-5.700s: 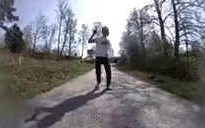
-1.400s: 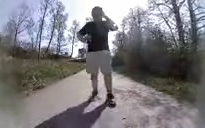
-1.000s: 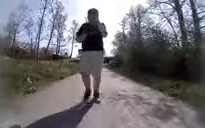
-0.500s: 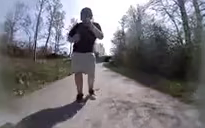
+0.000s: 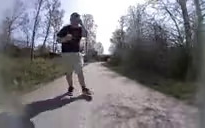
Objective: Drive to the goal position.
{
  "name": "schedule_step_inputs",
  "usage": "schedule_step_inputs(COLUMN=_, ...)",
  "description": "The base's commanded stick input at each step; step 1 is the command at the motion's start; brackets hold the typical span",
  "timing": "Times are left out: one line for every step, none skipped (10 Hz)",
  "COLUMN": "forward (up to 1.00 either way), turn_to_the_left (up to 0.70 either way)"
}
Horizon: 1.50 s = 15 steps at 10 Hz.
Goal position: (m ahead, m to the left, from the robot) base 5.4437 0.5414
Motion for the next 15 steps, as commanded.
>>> schedule_step_inputs(forward=1.0, turn_to_the_left=0.0)
schedule_step_inputs(forward=1.0, turn_to_the_left=0.0)
schedule_step_inputs(forward=1.0, turn_to_the_left=0.0)
schedule_step_inputs(forward=1.0, turn_to_the_left=0.0)
schedule_step_inputs(forward=1.0, turn_to_the_left=0.0)
schedule_step_inputs(forward=1.0, turn_to_the_left=0.0)
schedule_step_inputs(forward=1.0, turn_to_the_left=0.0)
schedule_step_inputs(forward=1.0, turn_to_the_left=0.0)
schedule_step_inputs(forward=1.0, turn_to_the_left=0.0)
schedule_step_inputs(forward=1.0, turn_to_the_left=0.0)
schedule_step_inputs(forward=1.0, turn_to_the_left=0.0)
schedule_step_inputs(forward=1.0, turn_to_the_left=0.0)
schedule_step_inputs(forward=1.0, turn_to_the_left=0.0)
schedule_step_inputs(forward=1.0, turn_to_the_left=0.0)
schedule_step_inputs(forward=1.0, turn_to_the_left=0.0)
